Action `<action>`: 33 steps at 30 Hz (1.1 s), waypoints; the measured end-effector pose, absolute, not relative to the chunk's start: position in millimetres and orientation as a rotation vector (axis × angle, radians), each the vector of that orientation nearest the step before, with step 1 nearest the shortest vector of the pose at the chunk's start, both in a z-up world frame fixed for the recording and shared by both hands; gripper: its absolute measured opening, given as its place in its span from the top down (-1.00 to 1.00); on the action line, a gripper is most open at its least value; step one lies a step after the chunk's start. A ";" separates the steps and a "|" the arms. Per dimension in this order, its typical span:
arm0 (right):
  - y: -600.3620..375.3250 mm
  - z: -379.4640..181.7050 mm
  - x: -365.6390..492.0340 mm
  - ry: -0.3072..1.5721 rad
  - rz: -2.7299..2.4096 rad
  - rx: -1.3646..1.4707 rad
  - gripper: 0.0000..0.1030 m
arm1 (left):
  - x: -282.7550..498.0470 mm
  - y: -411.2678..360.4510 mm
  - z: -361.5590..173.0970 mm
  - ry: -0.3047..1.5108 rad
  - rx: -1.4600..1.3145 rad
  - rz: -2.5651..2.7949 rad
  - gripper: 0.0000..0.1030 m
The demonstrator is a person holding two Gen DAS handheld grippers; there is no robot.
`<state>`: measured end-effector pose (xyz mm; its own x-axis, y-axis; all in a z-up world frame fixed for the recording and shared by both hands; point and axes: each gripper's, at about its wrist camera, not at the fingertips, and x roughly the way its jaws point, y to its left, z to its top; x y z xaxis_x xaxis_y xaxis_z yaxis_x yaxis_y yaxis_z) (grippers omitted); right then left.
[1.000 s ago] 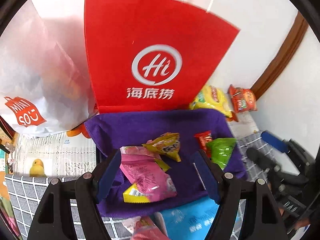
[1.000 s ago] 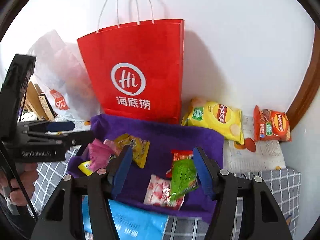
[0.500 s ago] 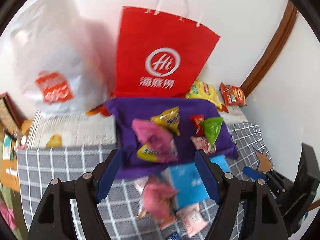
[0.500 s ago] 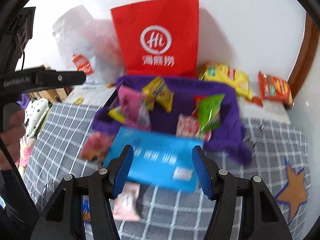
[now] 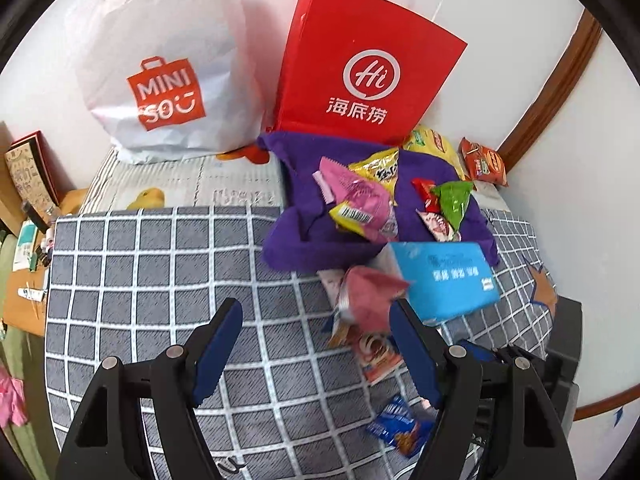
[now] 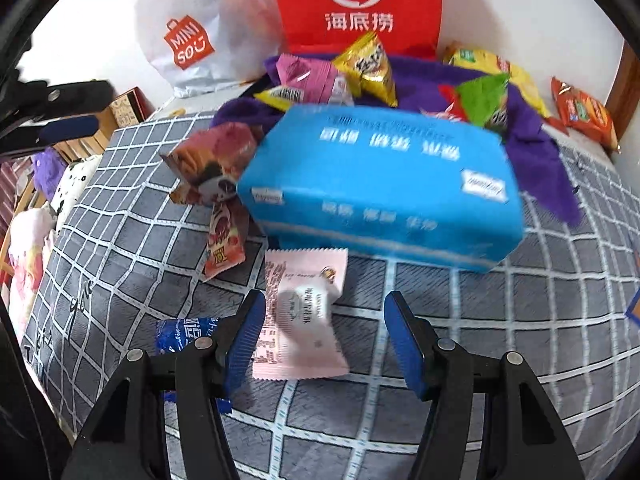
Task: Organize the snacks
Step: 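Grasp the pink-white biscuit packet with the right tool while the left tool grasps the pink foil bag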
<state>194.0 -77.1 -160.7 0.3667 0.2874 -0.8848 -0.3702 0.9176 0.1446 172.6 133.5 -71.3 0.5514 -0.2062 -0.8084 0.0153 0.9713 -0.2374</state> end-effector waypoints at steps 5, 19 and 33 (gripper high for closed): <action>-65.6 -174.0 191.4 1.118 0.393 -0.094 -0.19 | 167.0 137.1 -76.7 0.986 -0.210 -0.138 -0.44; -92.7 -160.9 162.4 1.014 0.285 -0.125 0.31 | 195.9 108.4 -102.0 1.031 -0.254 -0.277 -0.44; -147.0 -181.3 163.9 1.009 0.144 -0.014 0.25 | 221.5 96.1 -143.9 1.119 -0.322 -0.345 -0.21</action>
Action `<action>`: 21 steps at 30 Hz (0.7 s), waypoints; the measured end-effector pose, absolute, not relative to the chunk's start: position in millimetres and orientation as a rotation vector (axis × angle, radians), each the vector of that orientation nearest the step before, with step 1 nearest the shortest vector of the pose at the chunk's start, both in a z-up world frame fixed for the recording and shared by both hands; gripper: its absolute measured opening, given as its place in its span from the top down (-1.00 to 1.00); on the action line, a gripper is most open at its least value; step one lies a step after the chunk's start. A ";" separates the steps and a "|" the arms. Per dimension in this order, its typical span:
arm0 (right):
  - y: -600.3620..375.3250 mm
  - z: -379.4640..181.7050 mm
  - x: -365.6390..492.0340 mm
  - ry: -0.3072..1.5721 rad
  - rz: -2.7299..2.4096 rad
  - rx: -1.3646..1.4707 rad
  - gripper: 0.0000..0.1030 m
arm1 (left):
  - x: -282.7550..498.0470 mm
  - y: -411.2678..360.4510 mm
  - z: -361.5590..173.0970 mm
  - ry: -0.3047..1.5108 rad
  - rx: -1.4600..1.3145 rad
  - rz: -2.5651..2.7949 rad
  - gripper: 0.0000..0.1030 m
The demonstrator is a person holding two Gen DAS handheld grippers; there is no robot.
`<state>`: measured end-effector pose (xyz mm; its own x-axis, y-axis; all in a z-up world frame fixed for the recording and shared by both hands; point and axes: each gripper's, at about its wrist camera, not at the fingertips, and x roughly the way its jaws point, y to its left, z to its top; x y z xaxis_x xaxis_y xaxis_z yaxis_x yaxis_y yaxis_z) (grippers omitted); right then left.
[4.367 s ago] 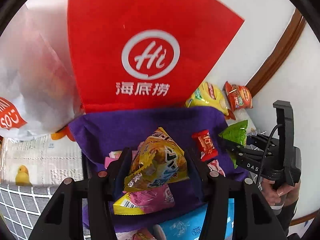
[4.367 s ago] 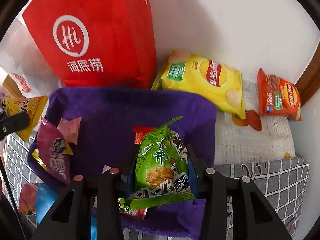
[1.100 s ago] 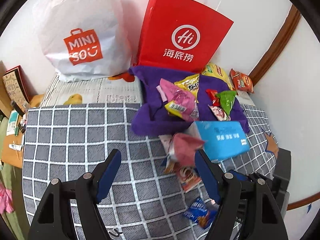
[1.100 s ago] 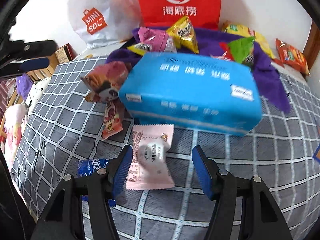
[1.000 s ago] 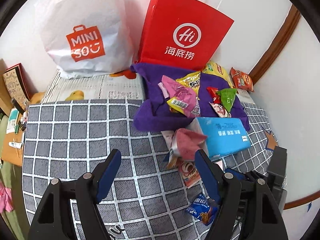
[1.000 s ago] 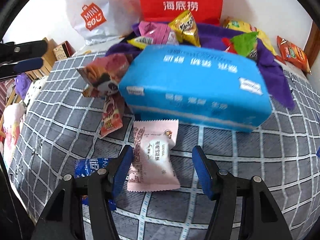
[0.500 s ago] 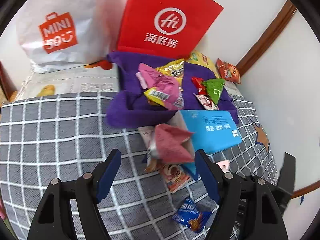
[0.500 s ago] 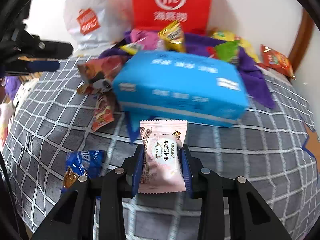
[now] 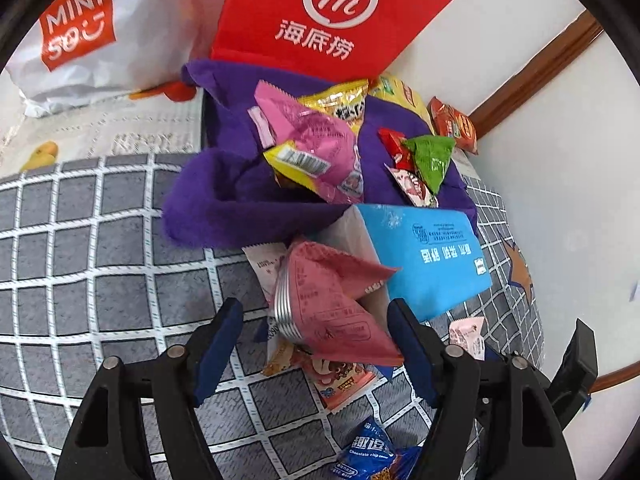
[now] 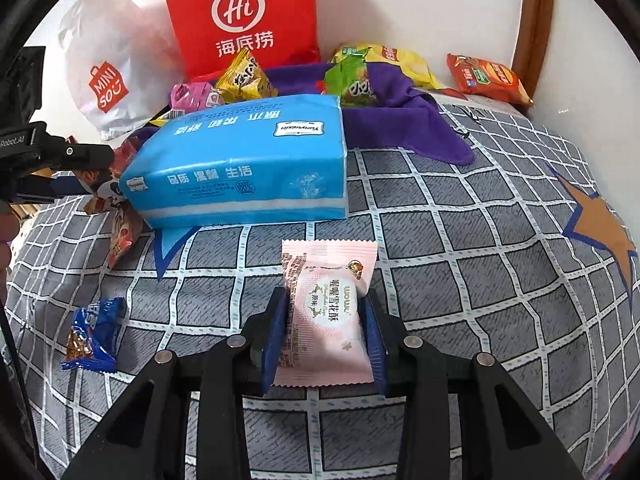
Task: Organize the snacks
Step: 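Grasp the pink-white biscuit packet with the right tool while the left tool grasps the pink foil bag, then lift both packets and carry them over the purple towel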
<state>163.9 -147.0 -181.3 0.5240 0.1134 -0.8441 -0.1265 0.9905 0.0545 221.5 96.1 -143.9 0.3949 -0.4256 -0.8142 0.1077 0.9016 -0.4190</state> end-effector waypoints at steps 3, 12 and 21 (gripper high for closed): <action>-142.3 -183.2 163.9 0.997 0.143 -0.044 0.21 | 220.2 96.1 -146.7 1.120 -0.322 -0.346 -0.01; -146.4 -175.1 165.8 1.014 0.159 -0.030 0.31 | 203.5 103.3 -121.7 1.055 -0.285 -0.329 0.11; -146.1 -142.3 147.2 0.952 0.176 -0.019 0.32 | 166.7 107.6 -96.4 1.003 -0.282 -0.325 0.11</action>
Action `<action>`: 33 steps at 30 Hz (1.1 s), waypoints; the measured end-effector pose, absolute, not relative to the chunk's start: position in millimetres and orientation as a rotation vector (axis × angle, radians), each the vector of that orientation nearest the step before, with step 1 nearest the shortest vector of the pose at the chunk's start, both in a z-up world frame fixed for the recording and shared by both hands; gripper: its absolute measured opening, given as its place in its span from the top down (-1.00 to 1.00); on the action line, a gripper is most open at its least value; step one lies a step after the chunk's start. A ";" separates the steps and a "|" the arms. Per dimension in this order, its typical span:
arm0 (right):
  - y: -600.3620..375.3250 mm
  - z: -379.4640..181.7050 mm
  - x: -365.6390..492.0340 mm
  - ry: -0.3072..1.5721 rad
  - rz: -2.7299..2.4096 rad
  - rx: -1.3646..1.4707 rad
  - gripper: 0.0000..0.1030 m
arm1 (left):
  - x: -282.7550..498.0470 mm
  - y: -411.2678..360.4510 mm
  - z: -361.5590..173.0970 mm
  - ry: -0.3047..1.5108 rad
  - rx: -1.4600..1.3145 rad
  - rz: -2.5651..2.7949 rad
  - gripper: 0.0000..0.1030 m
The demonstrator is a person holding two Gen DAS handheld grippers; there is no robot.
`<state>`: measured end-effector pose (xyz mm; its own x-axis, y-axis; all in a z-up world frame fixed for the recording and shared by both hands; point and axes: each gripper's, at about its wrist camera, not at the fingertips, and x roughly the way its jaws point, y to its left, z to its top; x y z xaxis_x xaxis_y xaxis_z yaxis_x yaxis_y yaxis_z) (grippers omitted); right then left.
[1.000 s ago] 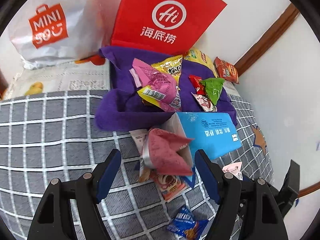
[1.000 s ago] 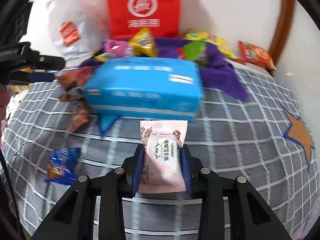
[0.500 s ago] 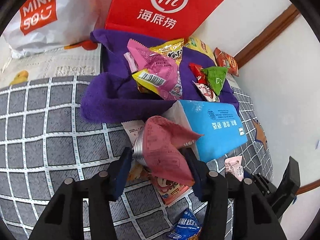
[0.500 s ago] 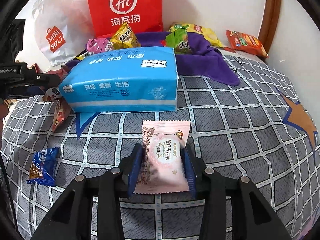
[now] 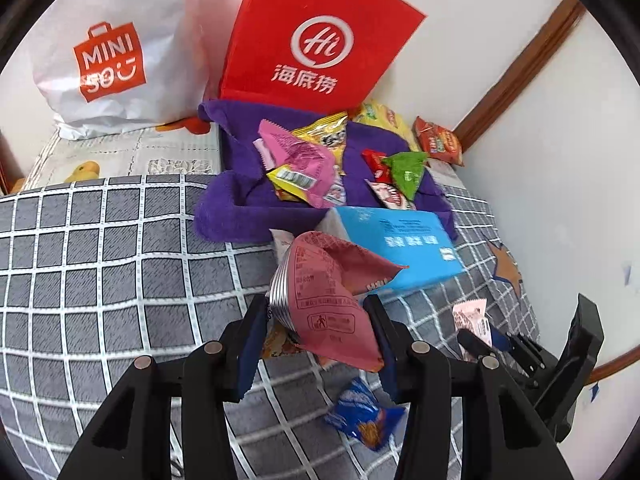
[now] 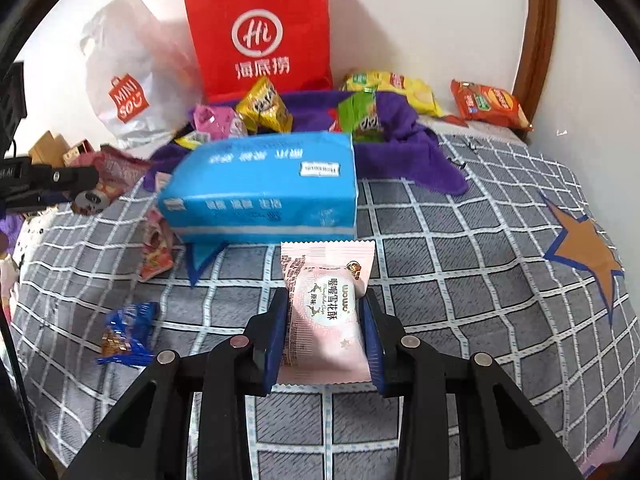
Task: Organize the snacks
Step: 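Lift both packets and carry them over the purple towel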
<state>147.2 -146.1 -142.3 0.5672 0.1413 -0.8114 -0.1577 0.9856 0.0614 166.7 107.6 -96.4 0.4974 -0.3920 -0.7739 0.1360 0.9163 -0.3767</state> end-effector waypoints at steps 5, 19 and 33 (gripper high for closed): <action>-149.3 -118.8 140.1 0.913 0.189 -0.009 0.32 | 147.7 98.2 -76.1 0.964 -0.255 -0.349 0.11; -152.9 -68.1 168.1 0.852 0.219 0.003 0.32 | 145.0 79.3 -31.4 0.887 -0.255 -0.346 0.11; -153.6 -47.8 235.2 0.842 0.256 -0.018 0.32 | 176.7 63.4 -13.3 0.852 -0.238 -0.313 0.11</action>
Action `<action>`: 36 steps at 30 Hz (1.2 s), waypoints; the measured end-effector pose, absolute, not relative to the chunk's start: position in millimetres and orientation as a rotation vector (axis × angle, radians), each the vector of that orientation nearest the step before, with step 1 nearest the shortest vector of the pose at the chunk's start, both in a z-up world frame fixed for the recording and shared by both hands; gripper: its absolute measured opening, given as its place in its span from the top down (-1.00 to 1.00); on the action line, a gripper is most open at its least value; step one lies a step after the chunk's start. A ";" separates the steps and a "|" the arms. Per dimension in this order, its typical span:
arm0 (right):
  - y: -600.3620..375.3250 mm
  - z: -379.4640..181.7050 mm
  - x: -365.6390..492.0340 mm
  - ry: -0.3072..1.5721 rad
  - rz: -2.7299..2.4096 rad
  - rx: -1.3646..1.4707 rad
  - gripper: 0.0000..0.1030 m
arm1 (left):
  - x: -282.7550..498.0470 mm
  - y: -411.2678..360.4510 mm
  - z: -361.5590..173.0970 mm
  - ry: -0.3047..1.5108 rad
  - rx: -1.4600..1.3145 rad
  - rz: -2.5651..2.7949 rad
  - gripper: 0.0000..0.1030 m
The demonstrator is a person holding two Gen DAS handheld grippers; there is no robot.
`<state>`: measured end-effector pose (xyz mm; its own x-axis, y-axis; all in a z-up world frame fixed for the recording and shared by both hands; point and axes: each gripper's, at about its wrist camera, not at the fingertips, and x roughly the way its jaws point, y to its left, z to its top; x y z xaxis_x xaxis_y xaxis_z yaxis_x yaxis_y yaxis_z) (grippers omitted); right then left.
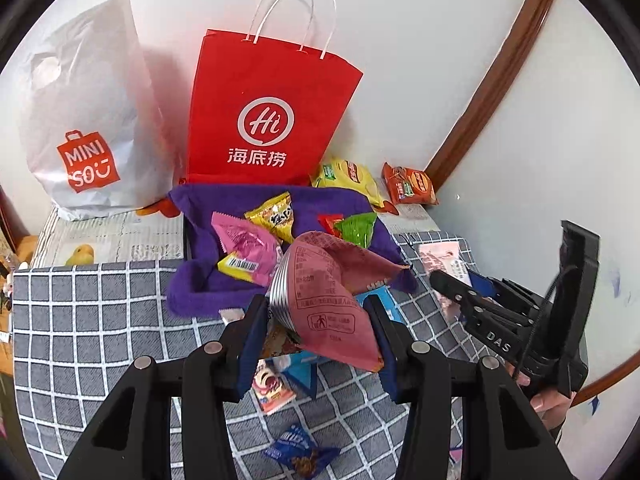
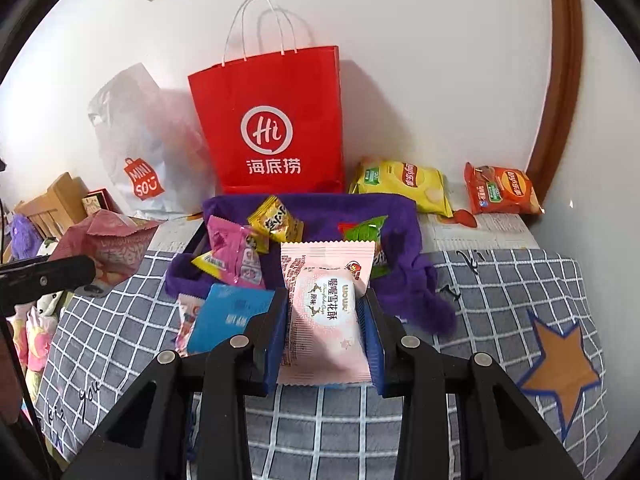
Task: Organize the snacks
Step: 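Lift both packets and carry them over the purple towel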
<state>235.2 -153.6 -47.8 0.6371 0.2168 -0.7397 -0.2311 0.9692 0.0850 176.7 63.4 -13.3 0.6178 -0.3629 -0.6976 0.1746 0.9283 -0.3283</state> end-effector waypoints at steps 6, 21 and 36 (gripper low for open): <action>-151.7 -47.9 265.9 0.849 0.275 -0.011 0.32 | 197.2 60.7 -15.6 0.858 -0.237 -0.306 0.11; -121.3 -28.6 346.2 0.811 0.322 -0.060 0.32 | 263.9 72.8 3.3 0.837 -0.200 -0.230 0.11; -117.5 -56.3 402.9 0.835 0.361 -0.061 0.32 | 321.0 68.0 -22.9 0.844 -0.222 -0.222 0.11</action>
<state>402.9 -117.5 -56.3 0.6137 0.2897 -0.7345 -0.3371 0.9374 0.0880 321.0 68.0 -22.9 0.6440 -0.2806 -0.7117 0.1053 0.9540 -0.2808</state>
